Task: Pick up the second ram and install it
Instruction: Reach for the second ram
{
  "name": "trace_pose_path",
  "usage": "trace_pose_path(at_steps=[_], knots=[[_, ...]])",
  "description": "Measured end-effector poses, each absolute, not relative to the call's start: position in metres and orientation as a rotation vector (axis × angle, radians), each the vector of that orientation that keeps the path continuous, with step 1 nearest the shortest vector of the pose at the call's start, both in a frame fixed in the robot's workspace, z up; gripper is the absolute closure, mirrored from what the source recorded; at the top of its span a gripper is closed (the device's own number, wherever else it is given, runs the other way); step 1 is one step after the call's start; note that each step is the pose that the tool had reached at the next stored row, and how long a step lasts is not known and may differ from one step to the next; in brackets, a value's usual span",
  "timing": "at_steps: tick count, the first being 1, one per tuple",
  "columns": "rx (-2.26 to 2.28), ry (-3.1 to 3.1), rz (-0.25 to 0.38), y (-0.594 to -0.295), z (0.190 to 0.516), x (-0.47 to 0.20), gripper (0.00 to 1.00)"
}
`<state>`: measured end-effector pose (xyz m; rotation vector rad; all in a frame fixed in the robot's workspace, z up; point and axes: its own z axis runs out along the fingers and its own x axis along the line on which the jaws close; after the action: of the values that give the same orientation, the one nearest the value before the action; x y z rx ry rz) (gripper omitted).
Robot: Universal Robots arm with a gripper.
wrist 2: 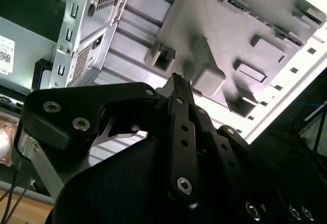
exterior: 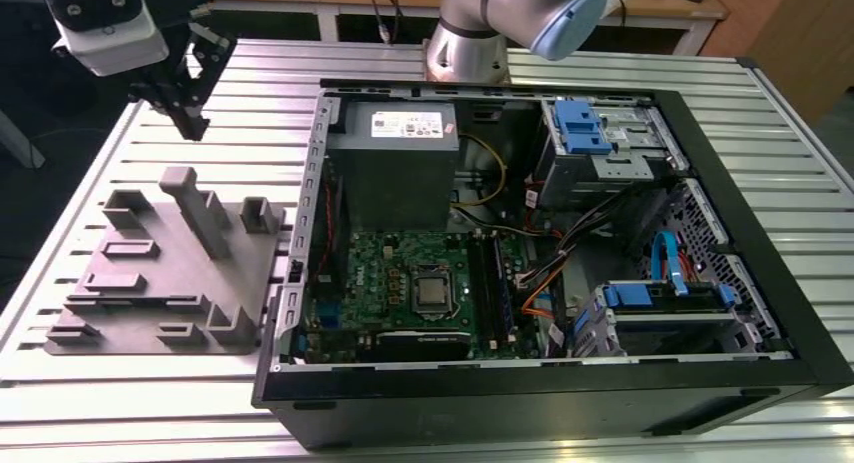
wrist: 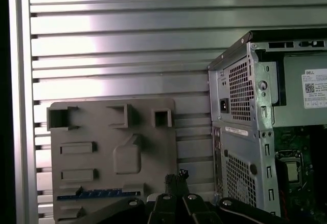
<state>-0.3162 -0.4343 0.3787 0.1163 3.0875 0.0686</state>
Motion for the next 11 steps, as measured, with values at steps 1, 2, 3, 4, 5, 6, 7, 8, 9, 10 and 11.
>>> trace_pose_path(at_steps=[1, 2, 3, 4, 5, 6, 7, 8, 9, 10, 11], knots=[[0.116, 3.087, 0.069, -0.436, 0.378, -0.317, 0.93], [0.116, 3.087, 0.069, -0.437, 0.378, -0.317, 0.93], [0.116, 3.087, 0.069, -0.439, 0.377, -0.317, 0.93], [0.116, 3.087, 0.069, -0.44, 0.377, -0.318, 0.93], [0.116, 3.087, 0.069, -0.442, 0.376, -0.318, 0.93], [0.116, 3.088, 0.069, -0.444, 0.376, -0.319, 0.93], [0.116, 3.088, 0.069, -0.445, 0.375, -0.319, 0.93], [0.116, 3.088, 0.069, -0.447, 0.375, -0.32, 0.93], [0.116, 3.087, 0.069, -0.448, 0.374, -0.321, 0.93], [0.116, 3.087, 0.069, -0.45, 0.374, -0.322, 0.93], [0.116, 3.087, 0.069, -0.451, 0.373, -0.322, 0.93]])
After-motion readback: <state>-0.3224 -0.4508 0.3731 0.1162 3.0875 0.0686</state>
